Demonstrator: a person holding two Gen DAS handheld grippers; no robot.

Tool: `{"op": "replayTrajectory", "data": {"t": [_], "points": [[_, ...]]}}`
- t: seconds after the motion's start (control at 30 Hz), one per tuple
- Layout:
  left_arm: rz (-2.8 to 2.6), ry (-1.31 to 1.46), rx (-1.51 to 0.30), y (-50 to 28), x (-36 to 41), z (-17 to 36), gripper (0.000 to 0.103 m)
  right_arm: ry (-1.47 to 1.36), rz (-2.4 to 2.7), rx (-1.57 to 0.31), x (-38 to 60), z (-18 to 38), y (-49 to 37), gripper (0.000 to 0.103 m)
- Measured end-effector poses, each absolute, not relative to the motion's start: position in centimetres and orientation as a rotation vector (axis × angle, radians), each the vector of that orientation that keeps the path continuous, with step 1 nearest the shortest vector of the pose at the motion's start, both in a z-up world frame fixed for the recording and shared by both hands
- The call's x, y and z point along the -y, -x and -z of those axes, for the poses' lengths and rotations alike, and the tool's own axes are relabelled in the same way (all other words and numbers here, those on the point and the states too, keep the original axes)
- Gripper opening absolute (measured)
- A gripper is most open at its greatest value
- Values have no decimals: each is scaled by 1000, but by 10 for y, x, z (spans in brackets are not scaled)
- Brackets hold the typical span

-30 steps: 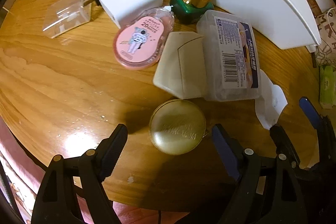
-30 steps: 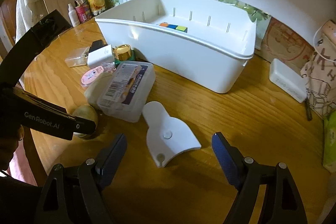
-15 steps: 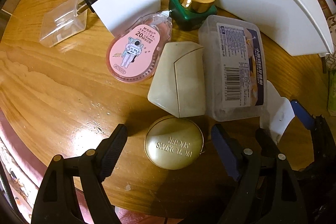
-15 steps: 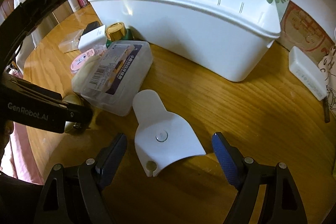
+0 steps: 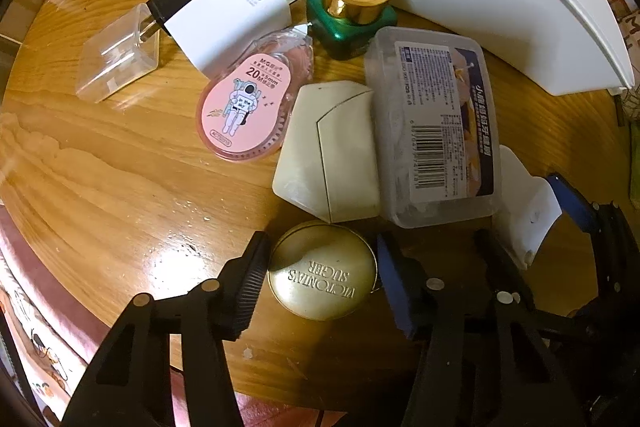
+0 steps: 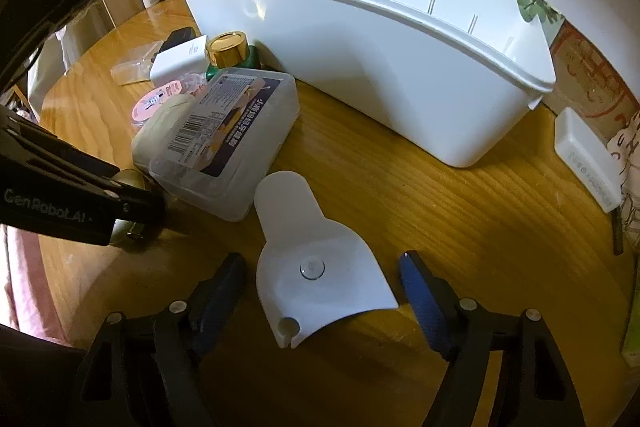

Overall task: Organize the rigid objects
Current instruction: 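Grasp the white plastic piece with the right gripper while the left gripper grasps the gold tin, then lift the gold tin with the left gripper toward the white bin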

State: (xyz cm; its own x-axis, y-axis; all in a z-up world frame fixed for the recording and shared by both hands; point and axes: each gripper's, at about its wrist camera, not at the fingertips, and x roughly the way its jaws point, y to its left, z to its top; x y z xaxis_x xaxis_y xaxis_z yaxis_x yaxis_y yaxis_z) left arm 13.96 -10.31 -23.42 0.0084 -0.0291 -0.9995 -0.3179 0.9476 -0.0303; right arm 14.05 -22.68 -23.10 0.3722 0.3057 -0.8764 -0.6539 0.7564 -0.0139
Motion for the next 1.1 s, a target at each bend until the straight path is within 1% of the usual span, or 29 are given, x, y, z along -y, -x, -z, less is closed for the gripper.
{"op": "replayTrajectory", "data": {"t": [0.07,0.27,0.37,0.67,1.1], "points": [[-231,280,-1557,-140,107,233,58,392,-641,-1009,225,230,-140,71],[-230,304,-1558,-130,107,231,58,397,-650,-1011,226,228,-140,62],[-244,322,-1554,-123,99,234,58,409,-664,-1013,224,228,-139,60],[-278,352,-1552,-107,79,239,58,425,-680,-1036,221,226,-133,57],[-254,302,-1484,-84,66,211,58,400,-697,-1032,223,213,-114,57]]}}
